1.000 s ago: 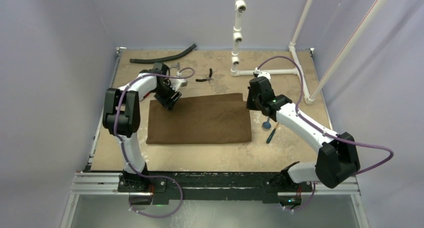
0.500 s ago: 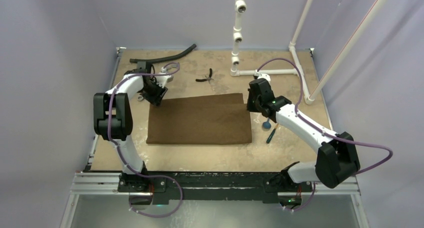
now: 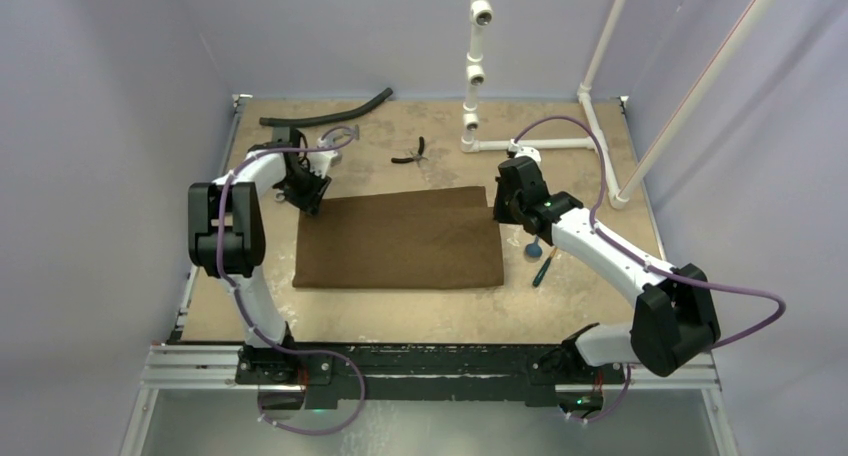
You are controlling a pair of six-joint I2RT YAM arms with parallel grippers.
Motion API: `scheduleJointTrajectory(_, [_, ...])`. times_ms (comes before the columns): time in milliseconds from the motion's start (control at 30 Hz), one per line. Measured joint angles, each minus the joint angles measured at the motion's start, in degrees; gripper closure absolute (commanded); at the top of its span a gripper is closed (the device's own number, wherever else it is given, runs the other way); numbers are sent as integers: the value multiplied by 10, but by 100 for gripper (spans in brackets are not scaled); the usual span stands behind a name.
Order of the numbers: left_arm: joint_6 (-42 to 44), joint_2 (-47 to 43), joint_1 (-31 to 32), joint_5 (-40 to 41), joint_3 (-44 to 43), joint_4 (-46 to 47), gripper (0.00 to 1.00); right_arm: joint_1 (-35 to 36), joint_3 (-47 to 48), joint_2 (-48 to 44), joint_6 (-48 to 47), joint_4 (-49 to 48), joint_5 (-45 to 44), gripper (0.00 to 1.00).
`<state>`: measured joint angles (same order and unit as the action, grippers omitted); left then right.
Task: Fold the napkin into a case and place the utensils inside
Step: Fold and flatten the napkin at the center of the board.
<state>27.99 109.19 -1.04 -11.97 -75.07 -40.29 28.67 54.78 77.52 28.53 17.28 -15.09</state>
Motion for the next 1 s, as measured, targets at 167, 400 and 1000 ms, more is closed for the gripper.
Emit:
scheduleJointTrajectory(167, [-10,14,-1,-3,0,4,77,0,0,0,0,0,1,100])
scheduleJointTrajectory(400, [-15,14,-2,-21,0,4,79,0,0,0,4,-1,1,100])
scheduleJointTrajectory(1000, [-19,3,-2,-17,16,19,71,0,0,0,4,-9,1,100])
